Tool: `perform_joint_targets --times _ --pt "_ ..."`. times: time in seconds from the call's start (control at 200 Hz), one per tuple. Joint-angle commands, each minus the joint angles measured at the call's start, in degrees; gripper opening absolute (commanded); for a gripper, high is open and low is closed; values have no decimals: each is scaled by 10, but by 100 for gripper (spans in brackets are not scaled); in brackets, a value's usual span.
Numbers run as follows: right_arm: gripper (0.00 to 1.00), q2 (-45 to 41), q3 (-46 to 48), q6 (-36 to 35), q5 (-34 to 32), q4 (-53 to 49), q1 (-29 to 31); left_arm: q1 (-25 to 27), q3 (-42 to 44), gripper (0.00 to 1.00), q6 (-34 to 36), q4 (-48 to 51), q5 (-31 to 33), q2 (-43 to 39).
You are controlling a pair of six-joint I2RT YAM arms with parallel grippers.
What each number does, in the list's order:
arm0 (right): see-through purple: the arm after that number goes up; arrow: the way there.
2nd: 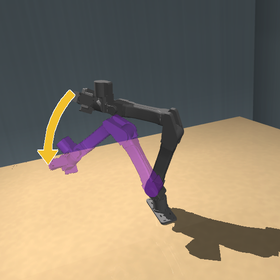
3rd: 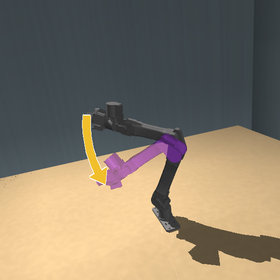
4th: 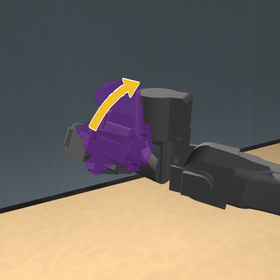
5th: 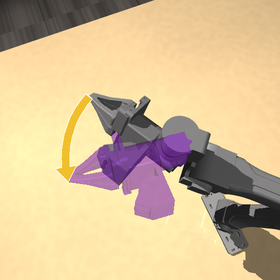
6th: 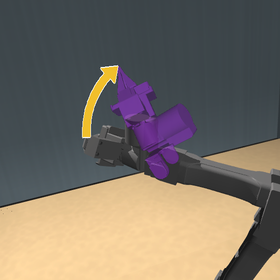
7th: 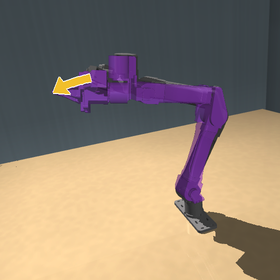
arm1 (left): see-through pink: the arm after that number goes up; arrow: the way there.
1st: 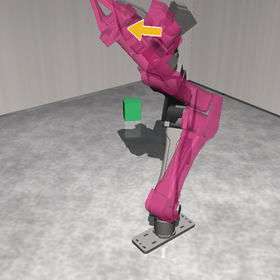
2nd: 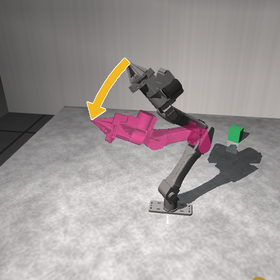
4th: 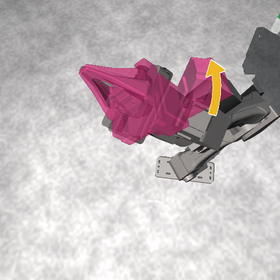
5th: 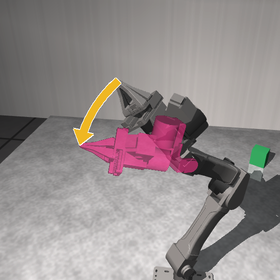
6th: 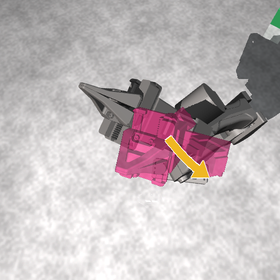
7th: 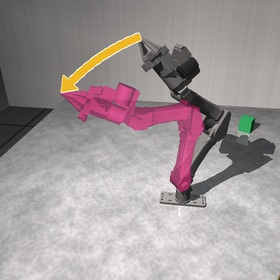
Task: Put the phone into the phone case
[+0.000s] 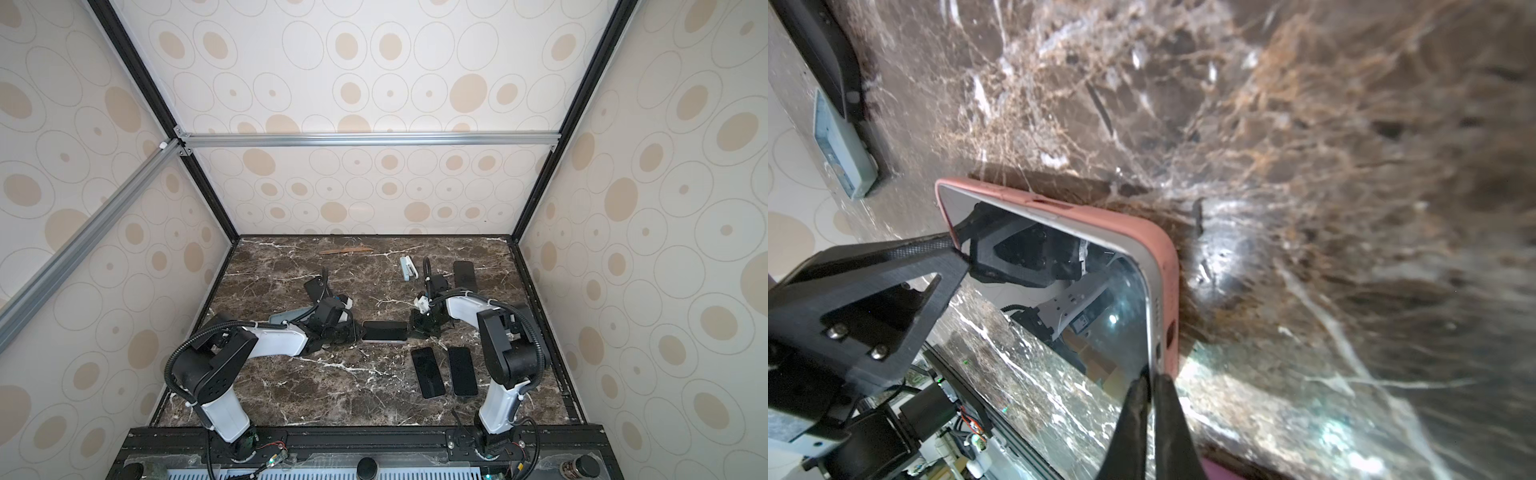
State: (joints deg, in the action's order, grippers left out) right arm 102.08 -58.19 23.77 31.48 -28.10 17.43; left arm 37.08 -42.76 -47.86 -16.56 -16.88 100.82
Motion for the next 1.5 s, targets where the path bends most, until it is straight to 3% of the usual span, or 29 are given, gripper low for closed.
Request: perform_joint_targets --times 0.0,0.73,0.99,1.495 --pt "9 35 14 -17 -11 -40 31 9 30 20 -13 78 6 19" --pt "8 156 11 -36 -116 -46 101 11 62 19 -26 58 -8 18" --pt "8 208 25 -19 -104 -12 107 11 80 19 -37 54 -6 8" --pt "8 223 17 -25 -122 -15 117 11 91 18 -46 57 -2 -9"
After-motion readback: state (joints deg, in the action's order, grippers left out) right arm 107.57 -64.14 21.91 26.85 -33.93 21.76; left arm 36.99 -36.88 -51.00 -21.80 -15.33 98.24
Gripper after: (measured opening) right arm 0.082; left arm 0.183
